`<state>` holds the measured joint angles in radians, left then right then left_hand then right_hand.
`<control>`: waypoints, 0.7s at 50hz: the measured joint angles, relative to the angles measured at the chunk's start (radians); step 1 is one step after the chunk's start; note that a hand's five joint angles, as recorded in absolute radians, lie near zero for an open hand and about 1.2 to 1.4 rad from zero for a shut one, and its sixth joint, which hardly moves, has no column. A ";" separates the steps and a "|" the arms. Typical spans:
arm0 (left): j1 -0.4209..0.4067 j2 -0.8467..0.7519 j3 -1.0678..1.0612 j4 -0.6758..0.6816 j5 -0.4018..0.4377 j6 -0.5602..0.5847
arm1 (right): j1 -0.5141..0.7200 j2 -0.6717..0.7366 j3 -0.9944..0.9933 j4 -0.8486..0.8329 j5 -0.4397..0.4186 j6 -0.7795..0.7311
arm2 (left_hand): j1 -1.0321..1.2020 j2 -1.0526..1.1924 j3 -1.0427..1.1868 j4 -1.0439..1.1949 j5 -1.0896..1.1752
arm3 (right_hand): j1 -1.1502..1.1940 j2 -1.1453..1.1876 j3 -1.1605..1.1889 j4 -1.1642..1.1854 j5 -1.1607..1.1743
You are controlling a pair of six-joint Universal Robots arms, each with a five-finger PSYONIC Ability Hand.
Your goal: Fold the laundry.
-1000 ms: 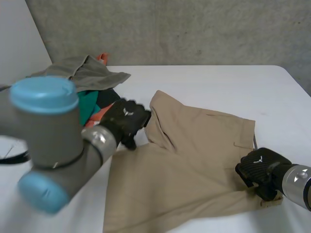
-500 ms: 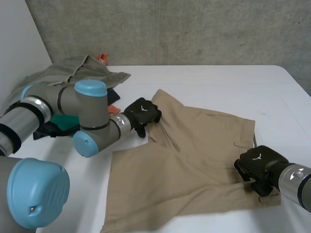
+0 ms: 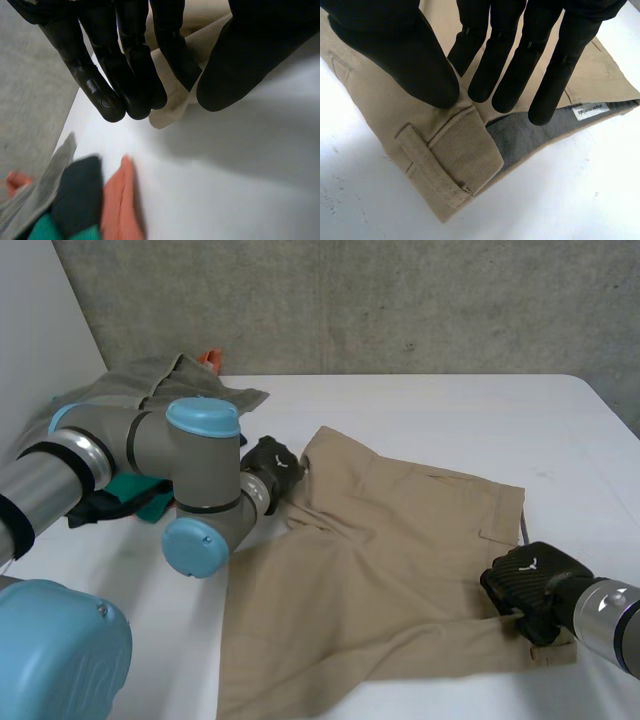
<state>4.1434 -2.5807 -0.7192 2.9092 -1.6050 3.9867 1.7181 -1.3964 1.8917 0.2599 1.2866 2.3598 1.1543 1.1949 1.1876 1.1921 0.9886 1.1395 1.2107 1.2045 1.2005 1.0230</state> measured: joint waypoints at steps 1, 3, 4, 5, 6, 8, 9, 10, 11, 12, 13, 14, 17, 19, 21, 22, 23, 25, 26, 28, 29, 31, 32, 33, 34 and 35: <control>-0.003 0.005 -0.005 -0.004 -0.030 0.011 | 0.002 0.000 0.001 0.001 0.001 0.000 | 0.000 0.000 0.000 0.000 0.000 | 0.000 0.000 0.000 0.000 0.000; -0.008 0.011 -0.007 -0.014 -0.087 0.028 | 0.005 -0.001 0.002 0.002 0.002 0.000 | 0.000 0.000 0.000 0.000 0.000 | 0.000 0.000 0.000 0.000 0.000; -0.010 0.012 -0.006 -0.019 -0.109 0.034 | 0.006 -0.002 0.003 0.002 0.003 -0.001 | 0.000 0.000 0.000 0.000 0.000 | 0.000 0.000 0.000 0.000 0.000; -0.012 0.013 -0.004 -0.025 -0.127 0.038 | 0.006 -0.002 0.003 0.003 0.003 -0.001 | 0.000 0.000 0.000 0.000 0.000 | 0.000 0.000 0.000 0.000 0.000; -0.014 0.013 -0.003 -0.029 -0.139 0.041 | 0.007 -0.003 0.004 0.003 0.004 -0.001 | 0.000 0.000 0.000 0.000 0.000 | 0.000 0.000 0.000 0.000 0.000; -0.020 0.013 0.004 -0.049 -0.180 0.050 | 0.008 -0.004 0.005 0.003 0.005 -0.001 | 0.000 0.000 0.000 0.000 0.000 | 0.000 0.000 0.000 0.000 0.000; -0.023 0.011 0.007 -0.057 -0.193 0.054 | 0.008 -0.005 0.006 0.003 0.005 -0.001 | 0.000 0.000 0.000 0.000 0.000 | 0.000 0.000 0.000 0.000 0.000; -0.024 0.011 0.008 -0.060 -0.199 0.056 | 0.008 -0.005 0.006 0.003 0.005 -0.001 | 0.000 0.000 0.000 0.000 0.000 | 0.000 0.000 0.000 0.000 0.000; -0.025 0.009 0.010 -0.066 -0.210 0.059 | 0.008 -0.006 0.006 0.003 0.006 -0.001 | 0.000 0.000 0.000 0.000 0.000 | 0.000 0.000 0.000 0.000 0.000; -0.026 0.008 0.011 -0.068 -0.214 0.061 | 0.008 -0.006 0.006 0.003 0.006 -0.001 | 0.000 0.000 0.000 0.000 0.000 | 0.000 0.000 0.000 0.000 0.000; -0.026 0.007 0.012 -0.070 -0.220 0.062 | 0.008 -0.006 0.006 0.003 0.006 -0.001 | 0.000 0.000 0.000 0.000 0.000 | 0.000 0.000 0.000 0.000 0.000; -0.027 0.006 0.012 -0.073 -0.229 0.064 | 0.008 -0.006 0.006 0.004 0.006 -0.001 | 0.000 0.000 0.000 0.000 0.000 | 0.000 0.000 0.000 0.000 0.000; -0.028 0.012 0.006 -0.075 -0.240 0.056 | 0.009 -0.008 0.006 0.006 0.006 0.000 | -0.006 -0.030 -0.027 -0.025 -0.005 | 0.000 0.000 0.000 0.000 0.000; -0.030 0.024 -0.005 -0.074 -0.240 0.041 | 0.010 -0.010 0.007 0.006 0.006 0.000 | -0.122 -0.154 -0.147 -0.151 -0.110 | 0.000 0.000 0.000 0.000 0.000; -0.031 0.044 -0.021 -0.070 -0.237 0.020 | 0.012 -0.011 0.007 0.007 0.005 0.000 | -0.219 -0.235 -0.226 -0.230 -0.197 | 0.000 0.000 0.000 0.000 0.000; -0.032 0.055 -0.028 -0.067 -0.235 0.009 | 0.013 -0.011 0.007 0.007 0.005 0.000 | -0.287 -0.311 -0.287 -0.292 -0.261 | 0.000 0.000 0.000 0.000 0.000; -0.031 0.075 -0.043 -0.061 -0.234 -0.011 | 0.014 -0.011 0.008 0.007 0.005 0.000 | -0.366 -0.385 -0.374 -0.367 -0.335 | 0.000 0.000 0.000 0.000 0.000; -0.030 0.102 -0.063 -0.052 -0.235 -0.036 | 0.015 -0.012 0.008 0.007 0.006 0.000 | -0.668 -0.676 -0.649 -0.661 -0.630 | 0.000 0.000 0.000 0.000 0.000; -0.030 0.128 -0.082 -0.044 -0.239 -0.058 | 0.016 -0.012 0.008 0.008 0.006 0.000 | -0.762 -0.768 -0.745 -0.759 -0.727 | 0.000 0.000 0.000 0.000 0.000; -0.029 0.171 -0.114 -0.031 -0.247 -0.091 | 0.016 -0.012 0.008 0.008 0.007 -0.001 | -0.880 -0.906 -0.893 -0.907 -0.879 | 0.000 0.000 0.000 0.000 0.000; -0.029 0.194 -0.132 -0.027 -0.253 -0.106 | 0.016 -0.012 0.007 0.008 0.007 -0.001 | -0.893 -0.924 -0.918 -0.928 -0.904 | 0.000 0.000 0.000 0.000 0.000; -0.029 0.236 -0.165 -0.025 -0.261 -0.128 | 0.016 -0.012 0.007 0.008 0.007 0.000 | -0.901 -0.939 -0.932 -0.942 -0.920 | 0.000 0.000 0.000 0.000 0.000; -0.030 0.278 -0.199 -0.028 -0.266 -0.148 | 0.016 -0.013 0.006 0.007 0.006 0.001 | -0.906 -0.951 -0.940 -0.953 -0.931 | 0.000 0.000 0.000 0.000 0.000; -0.031 0.317 -0.232 -0.033 -0.268 -0.164 | 0.016 -0.013 0.005 0.006 0.005 0.002 | -0.906 -0.951 -0.940 -0.953 -0.931 | 0.000 0.000 0.000 0.000 0.000; -0.032 0.349 -0.260 -0.039 -0.267 -0.177 | 0.017 -0.013 0.005 0.006 0.005 0.003 | -0.906 -0.951 -0.940 -0.953 -0.931 | 0.000 0.000 0.000 0.000 0.000; -0.032 0.367 -0.276 -0.042 -0.265 -0.184 | 0.017 -0.014 0.004 0.005 0.005 0.005 | -0.906 -0.951 -0.940 -0.953 -0.931 | 0.000 0.000 0.000 0.000 0.000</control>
<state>4.1110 -2.2136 -0.9955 2.8668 -1.8704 3.8022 1.7353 -1.4102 1.8961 0.2647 1.2911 2.3644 0.2486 0.2435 0.2474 0.2393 0.0578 1.1395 1.2107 1.2045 1.2005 1.0229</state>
